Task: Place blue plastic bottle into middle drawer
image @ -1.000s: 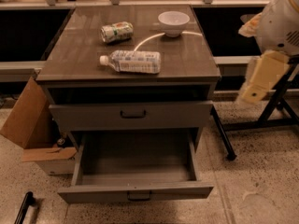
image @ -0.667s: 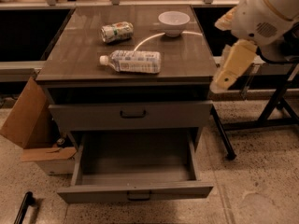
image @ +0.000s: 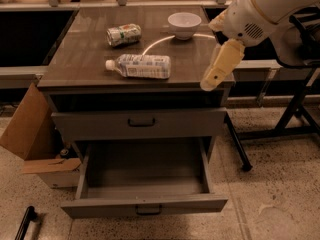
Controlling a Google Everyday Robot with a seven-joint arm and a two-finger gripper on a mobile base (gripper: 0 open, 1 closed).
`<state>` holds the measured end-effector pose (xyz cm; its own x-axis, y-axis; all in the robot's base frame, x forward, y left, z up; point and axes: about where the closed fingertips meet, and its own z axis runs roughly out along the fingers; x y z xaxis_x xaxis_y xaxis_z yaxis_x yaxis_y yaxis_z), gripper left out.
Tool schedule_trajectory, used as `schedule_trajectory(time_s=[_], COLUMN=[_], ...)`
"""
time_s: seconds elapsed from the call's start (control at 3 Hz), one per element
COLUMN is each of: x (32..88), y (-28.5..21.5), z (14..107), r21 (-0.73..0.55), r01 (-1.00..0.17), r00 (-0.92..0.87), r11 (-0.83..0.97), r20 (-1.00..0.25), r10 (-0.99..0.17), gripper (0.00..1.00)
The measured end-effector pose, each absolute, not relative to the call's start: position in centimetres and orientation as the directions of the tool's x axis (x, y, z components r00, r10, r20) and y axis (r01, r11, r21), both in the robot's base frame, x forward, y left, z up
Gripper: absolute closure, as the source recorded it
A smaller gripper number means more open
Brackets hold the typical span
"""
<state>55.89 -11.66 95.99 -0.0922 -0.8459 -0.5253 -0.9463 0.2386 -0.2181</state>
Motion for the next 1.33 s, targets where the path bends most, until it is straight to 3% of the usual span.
schedule_trajectory(time_s=[1.33], x=[65.6], y=[-4.9], z=[89.8], r21=[-0.127], r01=[-0.953], r00=[-0.142], r11=[0.275], r20=[-0.615], r10=[-0.776], gripper=[0.00])
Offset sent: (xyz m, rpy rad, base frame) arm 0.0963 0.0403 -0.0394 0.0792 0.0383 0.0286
